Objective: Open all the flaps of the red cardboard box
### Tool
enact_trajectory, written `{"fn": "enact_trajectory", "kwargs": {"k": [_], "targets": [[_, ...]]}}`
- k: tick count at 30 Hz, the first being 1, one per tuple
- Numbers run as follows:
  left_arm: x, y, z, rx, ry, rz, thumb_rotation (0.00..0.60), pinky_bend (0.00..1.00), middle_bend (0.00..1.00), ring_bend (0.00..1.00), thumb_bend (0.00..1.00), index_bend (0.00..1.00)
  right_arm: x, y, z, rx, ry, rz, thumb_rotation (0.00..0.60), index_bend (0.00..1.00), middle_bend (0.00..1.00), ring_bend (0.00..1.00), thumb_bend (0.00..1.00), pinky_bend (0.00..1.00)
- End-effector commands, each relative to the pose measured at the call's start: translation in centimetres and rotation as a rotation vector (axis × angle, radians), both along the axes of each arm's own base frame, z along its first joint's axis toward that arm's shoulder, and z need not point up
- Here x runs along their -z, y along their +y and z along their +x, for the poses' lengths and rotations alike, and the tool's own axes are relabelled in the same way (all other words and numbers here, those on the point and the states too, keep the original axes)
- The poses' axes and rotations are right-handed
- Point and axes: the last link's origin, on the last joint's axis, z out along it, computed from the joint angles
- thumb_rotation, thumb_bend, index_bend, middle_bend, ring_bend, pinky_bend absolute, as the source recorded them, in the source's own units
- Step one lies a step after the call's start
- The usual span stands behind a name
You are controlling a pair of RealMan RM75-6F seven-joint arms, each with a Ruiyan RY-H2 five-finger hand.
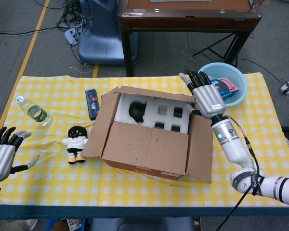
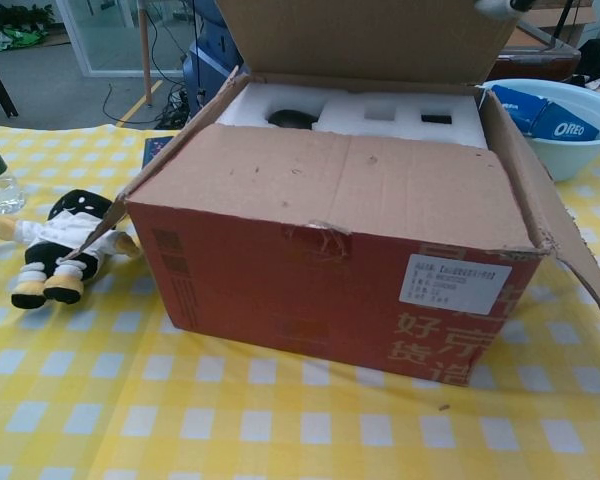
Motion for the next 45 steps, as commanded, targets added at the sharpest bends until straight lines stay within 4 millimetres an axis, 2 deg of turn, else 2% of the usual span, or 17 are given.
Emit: {"fn": "enact_trajectory", "kwargs": {"k": [1,11,19,25,29,33,36,41,45], "targets": [[0.0,-0.1,0.0,-0.001,0.000,-0.003,0.248,0.00,0.21,0.08,0.27,0.26,-0.5,-1.3,0.2,0.017,0.001,-0.028,0.600,0.00,0.00,0.00,0.37,0.00],[0.1,-0.6,0.0,-0.003,0.003,-0.014,0.250,0.00,0.21,0.08,0.27,0.26,-0.3,-5.2,0.9,0.076,0.027,-0.060,0.600,0.00,0.00,0.00,0.37,0.00],[0.1,-0.9,-0.3,-0.017,0.001,-0.018,0.248,0.00,0.21,0.08,0.27,0.26,0.8,-8.3,1.0,0.144,0.039,-0.087,0.600,0.00,0.00,0.00,0.37,0.00],[0.0,-1.0,-0.6,-0.026,-0.001,-0.015,0.248,0.00,0.20,0.08,0.27,0.26,1.1,-9.9,0.5,0.196,0.041,-0.115,0.600,0.00,0.00,0.00,0.37,0.00],[-0.1,-1.1,-0.8,-0.034,0.004,-0.019,0.249,0.00,0.20,0.08,0.27,0.26,0.8,-10.2,0.2,0.210,0.039,-0.130,0.600,0.00,0.00,0.00,0.37,0.00],[-0.2,-1.2,-0.9,-0.037,0.004,-0.018,0.247,0.00,0.20,0.08,0.27,0.26,0.2,-9.7,0.2,0.194,0.033,-0.132,0.600,0.00,0.00,0.00,0.37,0.00],[-0.2,-1.2,-1.0,-0.037,0.005,-0.022,0.246,0.00,0.20,0.08,0.27,0.26,-0.3,-8.3,0.2,0.167,0.026,-0.099,0.600,0.00,0.00,0.00,0.37,0.00],[-0.1,-1.2,-0.9,-0.036,0.003,-0.026,0.248,0.00,0.20,0.08,0.27,0.26,-0.7,-4.1,-0.4,0.132,0.022,0.011,0.600,0.00,0.01,0.00,0.42,0.00],[0.0,-1.2,-0.7,-0.033,0.002,-0.029,0.251,0.00,0.20,0.08,0.27,0.26,-1.1,-1.0,-1.3,0.119,0.035,0.080,0.600,0.00,0.07,0.00,0.55,0.00]]}}
